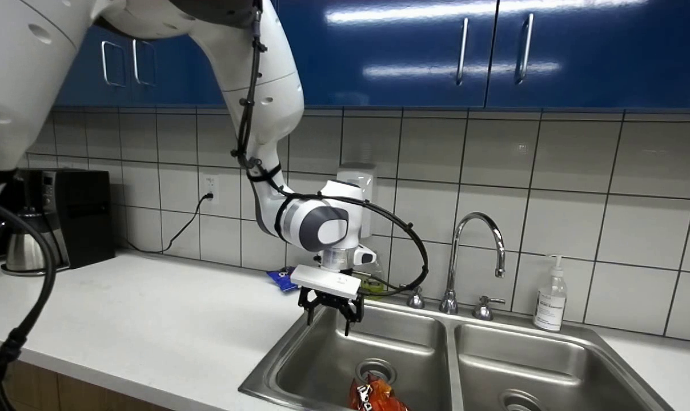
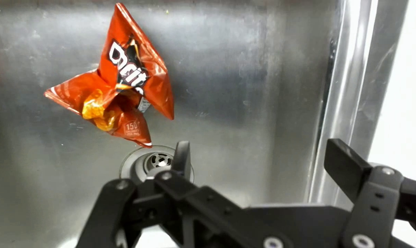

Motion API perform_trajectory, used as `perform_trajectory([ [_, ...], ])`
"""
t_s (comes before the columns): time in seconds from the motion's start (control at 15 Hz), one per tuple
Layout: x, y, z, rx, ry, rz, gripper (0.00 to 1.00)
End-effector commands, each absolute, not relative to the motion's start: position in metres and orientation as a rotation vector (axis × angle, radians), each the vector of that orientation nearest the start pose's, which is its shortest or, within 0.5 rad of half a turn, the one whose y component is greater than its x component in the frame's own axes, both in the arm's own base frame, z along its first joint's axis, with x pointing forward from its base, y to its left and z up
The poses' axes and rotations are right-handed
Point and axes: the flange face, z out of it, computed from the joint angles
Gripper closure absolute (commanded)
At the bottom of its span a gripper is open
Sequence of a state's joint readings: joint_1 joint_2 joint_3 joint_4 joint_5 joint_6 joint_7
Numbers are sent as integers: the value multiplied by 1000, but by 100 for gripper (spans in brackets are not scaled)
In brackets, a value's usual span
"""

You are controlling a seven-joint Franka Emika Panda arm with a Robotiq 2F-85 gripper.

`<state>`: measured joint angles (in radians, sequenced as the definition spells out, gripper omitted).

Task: Put the Dorito packet in the sink

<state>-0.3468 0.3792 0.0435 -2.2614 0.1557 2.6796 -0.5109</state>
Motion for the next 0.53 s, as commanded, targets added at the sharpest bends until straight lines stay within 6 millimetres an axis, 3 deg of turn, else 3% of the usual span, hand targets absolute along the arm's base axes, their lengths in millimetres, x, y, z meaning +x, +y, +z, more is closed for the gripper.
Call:
perform_trajectory([
  [0.0,479,-142,228,-3071,-273,-128,0],
  [0.47,418,-118,282,-3048,-335,-181,0],
])
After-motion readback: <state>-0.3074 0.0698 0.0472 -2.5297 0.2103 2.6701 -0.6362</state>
